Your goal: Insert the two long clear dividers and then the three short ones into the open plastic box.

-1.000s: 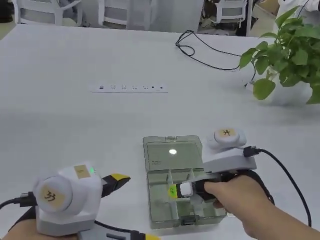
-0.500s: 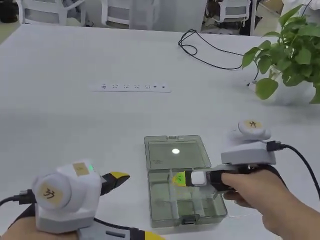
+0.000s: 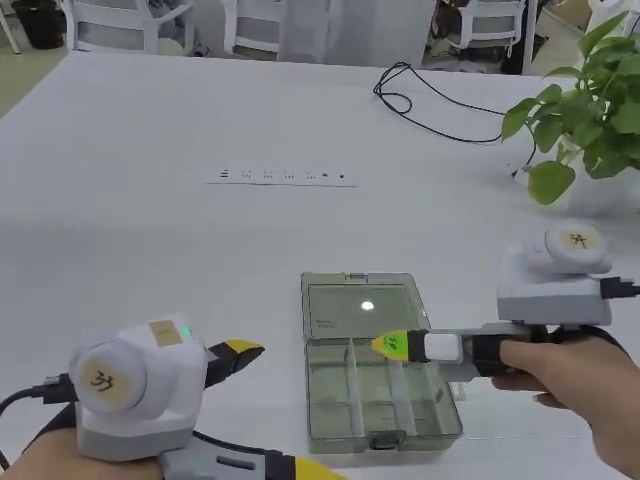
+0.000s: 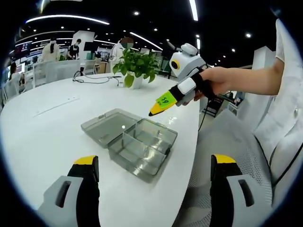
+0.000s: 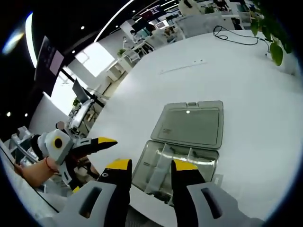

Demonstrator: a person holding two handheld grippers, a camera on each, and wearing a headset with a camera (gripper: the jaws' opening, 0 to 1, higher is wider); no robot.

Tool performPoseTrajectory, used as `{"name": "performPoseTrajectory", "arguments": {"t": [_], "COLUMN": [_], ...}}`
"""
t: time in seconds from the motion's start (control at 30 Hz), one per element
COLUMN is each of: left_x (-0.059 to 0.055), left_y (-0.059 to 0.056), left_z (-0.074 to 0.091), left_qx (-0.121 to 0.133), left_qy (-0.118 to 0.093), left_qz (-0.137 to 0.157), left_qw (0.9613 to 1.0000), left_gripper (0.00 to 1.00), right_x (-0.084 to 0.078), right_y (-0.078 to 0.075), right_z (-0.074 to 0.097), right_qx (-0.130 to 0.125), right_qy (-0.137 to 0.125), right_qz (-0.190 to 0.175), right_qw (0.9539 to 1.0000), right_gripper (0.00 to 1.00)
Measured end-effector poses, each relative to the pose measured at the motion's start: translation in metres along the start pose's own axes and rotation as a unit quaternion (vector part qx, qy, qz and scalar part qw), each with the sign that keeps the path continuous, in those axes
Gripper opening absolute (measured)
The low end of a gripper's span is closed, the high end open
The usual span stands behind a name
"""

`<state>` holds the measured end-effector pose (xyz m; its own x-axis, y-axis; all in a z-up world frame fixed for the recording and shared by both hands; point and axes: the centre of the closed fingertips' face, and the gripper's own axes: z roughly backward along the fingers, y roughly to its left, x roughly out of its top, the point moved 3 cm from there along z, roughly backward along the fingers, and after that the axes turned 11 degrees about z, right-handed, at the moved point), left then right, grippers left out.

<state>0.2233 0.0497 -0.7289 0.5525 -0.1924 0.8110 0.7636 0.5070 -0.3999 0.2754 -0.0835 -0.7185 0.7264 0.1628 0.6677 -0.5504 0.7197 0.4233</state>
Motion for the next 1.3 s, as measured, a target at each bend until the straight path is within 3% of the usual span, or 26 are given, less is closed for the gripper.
{"name": "performPoseTrajectory", "arguments": {"t": [0.33,0.47,0.6,0.77,0.87,0.93,0.97,1.07,1.1,1.2,1.27,1.3], "left_x": [0.002,0.002,0.002,0.003,0.004,0.004,0.004,0.004,0.004,0.004,0.004,0.004], "left_y": [-0.002,-0.002,-0.001,0.000,0.001,0.001,0.002,0.002,0.002,0.002,0.002,0.001], "left_z": [0.005,0.005,0.006,0.008,0.009,0.009,0.009,0.009,0.010,0.010,0.010,0.011], "left_qx": [0.010,0.011,0.015,0.021,0.024,0.026,0.026,0.028,0.029,0.032,0.033,0.034], "left_qy": [-0.005,-0.004,-0.004,-0.004,-0.006,-0.007,-0.006,-0.006,-0.006,-0.008,-0.009,-0.010], "left_qz": [0.000,-0.001,-0.002,-0.001,0.000,0.000,0.000,0.001,0.001,0.002,0.003,0.003], "left_qw": [0.9999,0.9999,0.9999,0.9998,0.9997,0.9997,0.9996,0.9996,0.9996,0.9995,0.9994,0.9994], "left_gripper": [1.00,1.00,1.00,1.00,1.00,1.00,1.00,1.00,1.00,1.00,1.00,1.00], "right_x": [0.003,-0.001,-0.007,-0.014,-0.021,-0.026,-0.028,-0.035,-0.039,-0.050,-0.057,-0.061], "right_y": [0.003,-0.001,-0.007,-0.011,-0.015,-0.018,-0.020,-0.025,-0.030,-0.042,-0.050,-0.053], "right_z": [0.023,0.034,0.043,0.049,0.051,0.052,0.052,0.052,0.052,0.050,0.049,0.047], "right_qx": [0.022,0.035,0.047,0.069,0.078,0.084,0.086,0.091,0.091,0.094,0.095,0.099], "right_qy": [-0.004,0.007,0.029,0.055,0.081,0.095,0.101,0.122,0.135,0.172,0.198,0.209], "right_qz": [0.049,0.085,0.134,0.198,0.244,0.258,0.277,0.302,0.325,0.366,0.398,0.421], "right_qw": [0.9985,0.9957,0.9895,0.9763,0.9633,0.9577,0.9517,0.9410,0.9315,0.9096,0.8905,0.8771], "right_gripper": [0.44,0.47,0.54,0.60,0.66,0.68,0.69,0.71,0.70,0.70,0.68,0.67]}}
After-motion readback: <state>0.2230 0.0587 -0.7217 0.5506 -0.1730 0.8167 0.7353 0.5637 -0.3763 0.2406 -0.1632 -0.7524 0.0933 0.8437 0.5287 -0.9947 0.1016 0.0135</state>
